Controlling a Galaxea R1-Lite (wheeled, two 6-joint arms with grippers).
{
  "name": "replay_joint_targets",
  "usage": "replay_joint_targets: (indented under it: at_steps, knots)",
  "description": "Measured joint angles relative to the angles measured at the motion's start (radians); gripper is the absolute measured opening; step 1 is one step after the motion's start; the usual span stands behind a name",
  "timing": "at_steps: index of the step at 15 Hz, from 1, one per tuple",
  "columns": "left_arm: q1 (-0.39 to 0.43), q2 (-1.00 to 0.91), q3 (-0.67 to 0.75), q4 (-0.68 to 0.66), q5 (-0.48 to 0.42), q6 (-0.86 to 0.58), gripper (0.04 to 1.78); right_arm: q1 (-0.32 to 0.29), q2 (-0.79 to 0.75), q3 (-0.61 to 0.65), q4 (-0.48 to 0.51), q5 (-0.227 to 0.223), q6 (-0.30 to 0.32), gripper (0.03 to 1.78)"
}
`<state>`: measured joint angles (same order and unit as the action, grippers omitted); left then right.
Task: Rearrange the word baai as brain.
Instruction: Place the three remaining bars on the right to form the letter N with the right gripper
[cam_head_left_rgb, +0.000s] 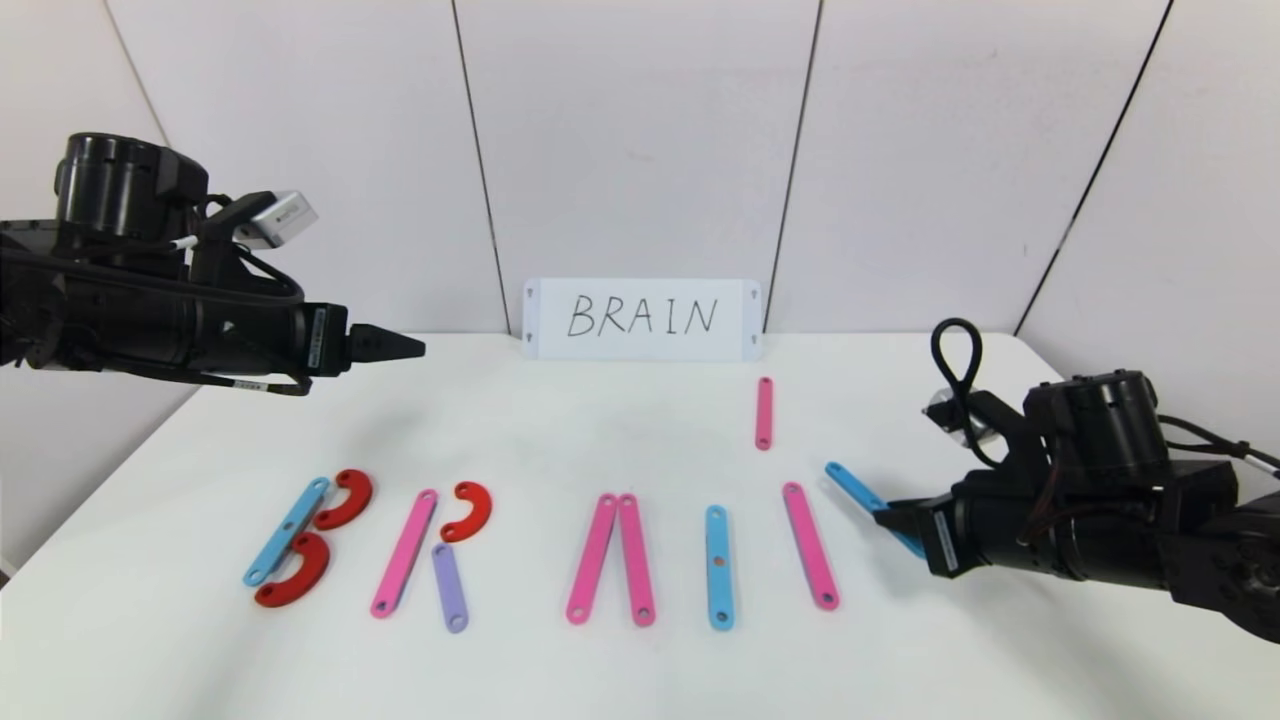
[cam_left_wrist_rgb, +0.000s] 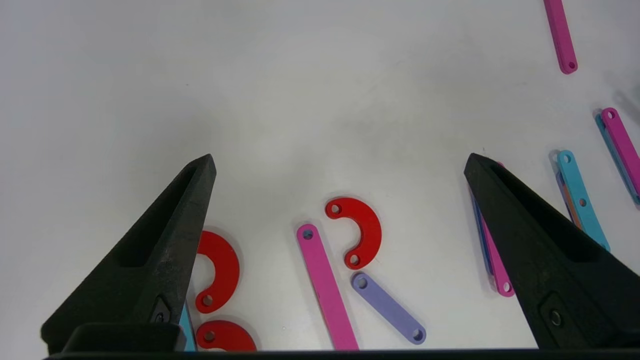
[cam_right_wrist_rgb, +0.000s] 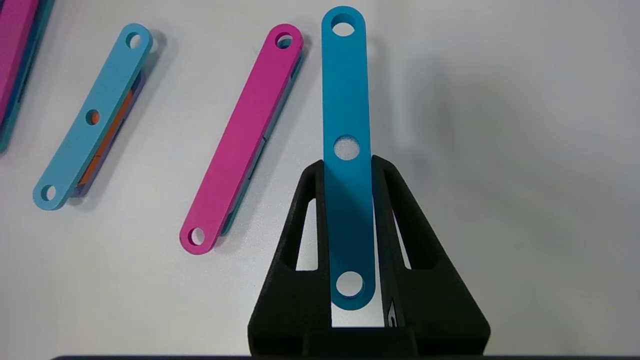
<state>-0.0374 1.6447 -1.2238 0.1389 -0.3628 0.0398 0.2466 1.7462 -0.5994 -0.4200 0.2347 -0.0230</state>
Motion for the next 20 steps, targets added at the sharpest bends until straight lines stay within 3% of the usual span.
replay_joint_targets:
  at_steps: [13, 16, 20]
  knots:
    - [0.0, 0.003, 0.0, 0.0, 0.0, 0.0, 1.74, 0.007, 0.143, 0.012, -0.138, 0.003, -0.008, 0.33]
    - [0.0, 0.003, 0.0, 0.0, 0.0, 0.0, 1.74, 0.007, 0.146, 0.013, -0.138, 0.0, -0.008, 0.54]
    - [0.0, 0.003, 0.0, 0.0, 0.0, 0.0, 1.74, 0.005, 0.134, 0.012, -0.139, -0.006, -0.003, 1.21]
